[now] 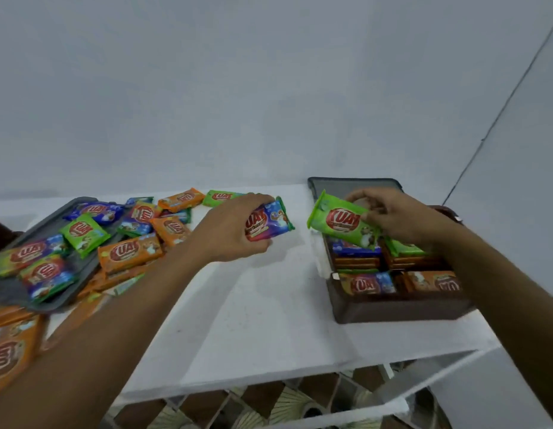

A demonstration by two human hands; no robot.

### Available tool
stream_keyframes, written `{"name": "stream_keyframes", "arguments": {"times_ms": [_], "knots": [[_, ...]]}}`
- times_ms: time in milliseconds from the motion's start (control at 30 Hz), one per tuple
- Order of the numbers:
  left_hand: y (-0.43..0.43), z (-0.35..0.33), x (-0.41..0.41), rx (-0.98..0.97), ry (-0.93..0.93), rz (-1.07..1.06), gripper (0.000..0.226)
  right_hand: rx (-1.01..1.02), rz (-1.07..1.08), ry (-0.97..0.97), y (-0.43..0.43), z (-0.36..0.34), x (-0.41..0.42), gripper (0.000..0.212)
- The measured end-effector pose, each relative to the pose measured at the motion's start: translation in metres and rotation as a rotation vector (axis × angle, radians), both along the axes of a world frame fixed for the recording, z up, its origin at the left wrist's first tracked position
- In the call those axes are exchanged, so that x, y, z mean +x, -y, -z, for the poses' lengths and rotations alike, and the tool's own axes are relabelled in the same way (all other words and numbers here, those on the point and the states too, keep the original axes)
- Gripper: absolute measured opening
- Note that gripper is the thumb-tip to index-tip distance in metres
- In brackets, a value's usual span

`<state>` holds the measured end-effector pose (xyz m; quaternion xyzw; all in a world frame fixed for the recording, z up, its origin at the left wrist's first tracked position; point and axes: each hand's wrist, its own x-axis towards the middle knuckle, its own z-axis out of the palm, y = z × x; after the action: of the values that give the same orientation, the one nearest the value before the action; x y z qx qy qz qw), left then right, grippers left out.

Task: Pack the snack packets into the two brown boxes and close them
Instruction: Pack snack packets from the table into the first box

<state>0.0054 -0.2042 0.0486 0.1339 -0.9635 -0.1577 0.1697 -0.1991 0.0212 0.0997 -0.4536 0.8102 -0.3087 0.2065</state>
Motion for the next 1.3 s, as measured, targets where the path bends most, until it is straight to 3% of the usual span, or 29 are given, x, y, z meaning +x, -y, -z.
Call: {"name": "stream_keyframes", "arguments": {"times_ms": [167, 333, 500, 633, 800, 1033, 1300], "knots": [[-0.048, -0.014, -0.066, -0.083, -0.036, 0.142, 0.073, -0.028, 0.064, 0.125, -0.05, 0.012, -0.058, 0.053], [-0.088, -0.021, -0.12, -0.134, 0.032, 0.164, 0.07, 0.02, 0.074, 0.019, -0.078, 0.025, -0.109, 0.053], [-0.117, -0.005, -0.16, -0.287, 0.245, 0.139, 0.06, 0.166, 0.005, -0.461, -0.083, 0.042, -0.132, 0.042], [-0.12, 0.012, -0.167, -0.341, 0.309, 0.113, 0.057, 0.195, -0.06, -0.799, -0.086, 0.062, -0.137, 0.049], [-0.122, 0.011, -0.169, -0.344, 0.359, 0.112, 0.067, 0.224, -0.209, -0.671, -0.086, 0.059, -0.144, 0.061], [-0.122, 0.018, -0.169, -0.329, 0.353, 0.058, 0.07, 0.277, -0.271, -0.813, -0.083, 0.068, -0.147, 0.081], [-0.123, 0.021, -0.17, -0.323, 0.346, 0.025, 0.07, 0.22, -0.221, -0.906, -0.083, 0.074, -0.145, 0.065]]}}
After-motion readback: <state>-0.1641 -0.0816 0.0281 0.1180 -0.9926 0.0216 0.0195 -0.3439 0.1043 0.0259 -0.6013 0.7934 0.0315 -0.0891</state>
